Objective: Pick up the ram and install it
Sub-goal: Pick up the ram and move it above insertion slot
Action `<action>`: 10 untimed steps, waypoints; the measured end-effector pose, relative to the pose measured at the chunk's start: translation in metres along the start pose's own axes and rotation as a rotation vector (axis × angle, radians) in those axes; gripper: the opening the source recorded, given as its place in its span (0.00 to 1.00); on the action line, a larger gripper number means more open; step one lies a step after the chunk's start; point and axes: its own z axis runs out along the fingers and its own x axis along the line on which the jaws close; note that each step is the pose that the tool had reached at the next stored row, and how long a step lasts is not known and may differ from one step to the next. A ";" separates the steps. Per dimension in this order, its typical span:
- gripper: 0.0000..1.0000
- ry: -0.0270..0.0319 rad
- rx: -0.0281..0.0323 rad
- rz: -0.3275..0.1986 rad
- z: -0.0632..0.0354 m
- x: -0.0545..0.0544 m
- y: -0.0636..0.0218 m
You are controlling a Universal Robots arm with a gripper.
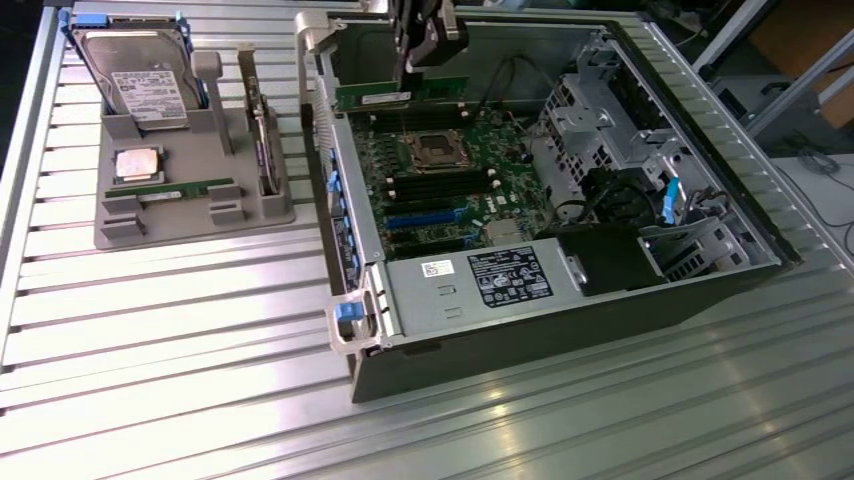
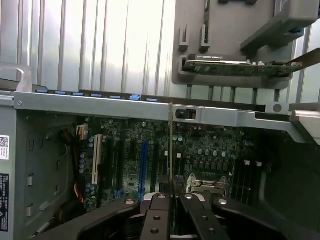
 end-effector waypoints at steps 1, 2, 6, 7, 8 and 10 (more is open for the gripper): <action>0.13 0.0000 0.0000 0.000 0.0001 0.000 -0.0030; 0.13 0.0000 0.0000 0.000 0.0001 0.001 -0.0064; 0.13 0.0000 0.0000 0.000 0.0003 0.001 -0.0158; 0.13 0.0000 0.0001 0.000 0.0004 0.002 -0.0175; 0.13 -0.0001 0.0001 0.000 0.0004 0.002 -0.0190; 0.13 0.0000 0.0000 0.000 0.0005 0.002 -0.0253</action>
